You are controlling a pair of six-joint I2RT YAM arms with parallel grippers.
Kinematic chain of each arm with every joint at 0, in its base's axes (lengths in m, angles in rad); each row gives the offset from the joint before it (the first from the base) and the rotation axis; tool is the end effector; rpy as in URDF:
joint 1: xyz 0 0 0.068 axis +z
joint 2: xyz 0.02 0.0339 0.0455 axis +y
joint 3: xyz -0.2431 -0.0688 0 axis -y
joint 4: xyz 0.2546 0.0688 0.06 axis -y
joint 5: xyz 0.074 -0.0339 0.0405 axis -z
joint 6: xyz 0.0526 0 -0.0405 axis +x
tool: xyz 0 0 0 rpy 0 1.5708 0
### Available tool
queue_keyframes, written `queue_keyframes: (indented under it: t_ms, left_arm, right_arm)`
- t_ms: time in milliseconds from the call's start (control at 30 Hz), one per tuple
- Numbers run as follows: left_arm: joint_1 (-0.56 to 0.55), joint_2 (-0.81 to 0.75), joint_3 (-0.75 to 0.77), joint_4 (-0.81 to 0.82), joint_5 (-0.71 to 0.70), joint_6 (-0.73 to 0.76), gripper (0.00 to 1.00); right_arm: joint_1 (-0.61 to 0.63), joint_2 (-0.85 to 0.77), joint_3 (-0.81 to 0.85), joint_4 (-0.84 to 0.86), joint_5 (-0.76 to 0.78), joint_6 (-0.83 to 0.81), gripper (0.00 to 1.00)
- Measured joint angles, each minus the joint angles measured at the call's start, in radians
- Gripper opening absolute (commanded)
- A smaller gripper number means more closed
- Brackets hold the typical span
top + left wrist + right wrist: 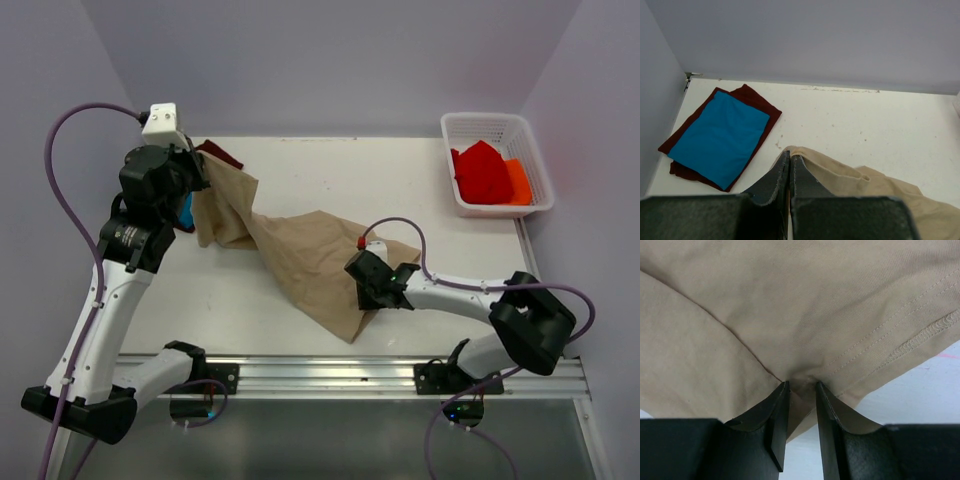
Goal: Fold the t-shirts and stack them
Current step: Flatten the tshirt out
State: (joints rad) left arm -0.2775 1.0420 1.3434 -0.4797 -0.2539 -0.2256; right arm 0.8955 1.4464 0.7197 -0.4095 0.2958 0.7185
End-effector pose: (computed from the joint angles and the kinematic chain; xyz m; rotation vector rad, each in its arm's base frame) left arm 0.2398 -0.0546 0.4341 -0.1401 1.7399 -0.1466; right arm 0.1822 0.2030 0.1176 -0.1462 2.6251 0.1482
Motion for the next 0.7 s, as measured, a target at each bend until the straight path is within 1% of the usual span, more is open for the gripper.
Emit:
queue_keyframes:
  t_ms: [267, 400, 567, 700]
  left_arm:
    - [0.0, 0.002, 0.0, 0.001, 0.0, 0.0, 0.0]
    - [0.0, 0.007, 0.0, 0.001, 0.001, 0.0, 0.0]
    - [0.0, 0.009, -0.013, 0.005, 0.001, -0.001, 0.0]
    - [0.0, 0.009, -0.022, 0.003, 0.001, 0.0, 0.0]
  right_arm:
    - [0.0, -0.1, -0.046, -0.004, -0.044, 0.014, 0.32]
    - [0.0, -0.143, -0.073, -0.004, -0.085, 0.029, 0.33]
    - [0.0, -0.136, -0.095, 0.019, -0.14, 0.045, 0.34]
    - [0.0, -0.089, -0.091, 0.067, -0.169, 0.049, 0.33]
